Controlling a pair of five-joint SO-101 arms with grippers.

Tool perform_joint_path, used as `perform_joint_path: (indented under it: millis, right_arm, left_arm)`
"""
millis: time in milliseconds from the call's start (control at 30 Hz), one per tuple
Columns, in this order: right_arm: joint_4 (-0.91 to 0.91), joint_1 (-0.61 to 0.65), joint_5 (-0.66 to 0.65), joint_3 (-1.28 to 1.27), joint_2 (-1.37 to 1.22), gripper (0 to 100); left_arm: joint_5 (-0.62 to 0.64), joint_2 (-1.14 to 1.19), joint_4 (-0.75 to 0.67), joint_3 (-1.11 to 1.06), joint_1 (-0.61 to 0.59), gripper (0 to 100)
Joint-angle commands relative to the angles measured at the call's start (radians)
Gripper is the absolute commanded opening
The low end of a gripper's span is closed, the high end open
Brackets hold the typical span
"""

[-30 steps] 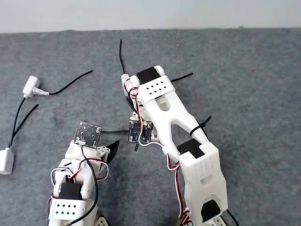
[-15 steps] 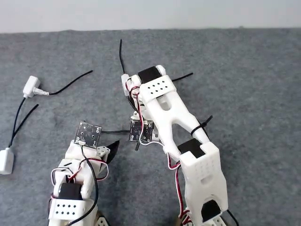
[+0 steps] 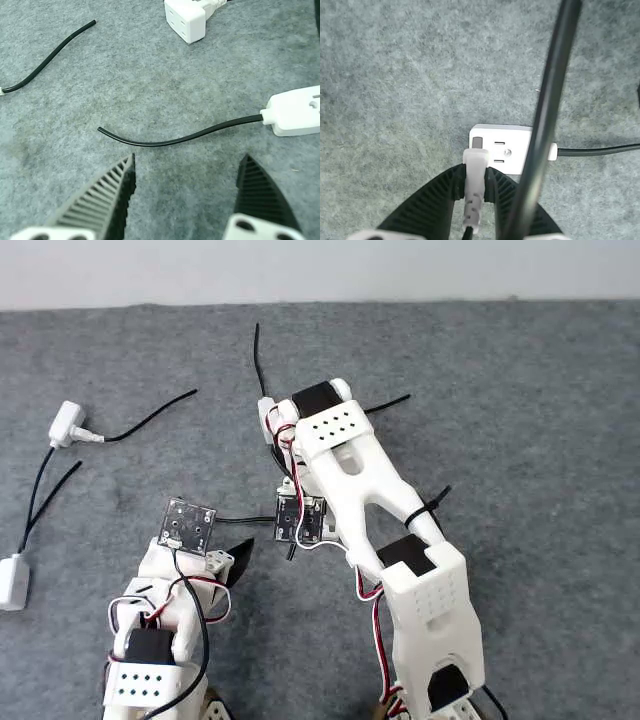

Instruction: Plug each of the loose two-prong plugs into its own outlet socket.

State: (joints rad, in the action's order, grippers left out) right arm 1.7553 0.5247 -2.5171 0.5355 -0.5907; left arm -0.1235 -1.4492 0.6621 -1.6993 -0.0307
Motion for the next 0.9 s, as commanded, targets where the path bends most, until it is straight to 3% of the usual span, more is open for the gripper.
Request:
perform_joint_path:
  millis: [0,200,433,667,867]
  right_arm:
    - [0.036,-0.013,-0.046,0.008,0.076,1.2]
    - [0.038,-0.012,-0.038,0.008,0.117,1.2]
    - [0.038,-0.005,0.135,-0.002,0.22,1.2]
    - [0.042,0.019,0.109,-0.026,0.306,1.2]
    - [0.044,0.14,0.109,-0.054,0.512,1.2]
  left_arm:
    - [-0.005,-0.002,0.006,0.01,-0.006,32]
    - [-0.005,-0.002,0.006,0.01,-0.006,32]
    - [-0.005,-0.002,0.006,0.01,-0.006,32]
    - [-0.005,-0.002,0.006,0.01,-0.006,32]
    - [-0.005,-0.002,0.006,0.01,-0.006,32]
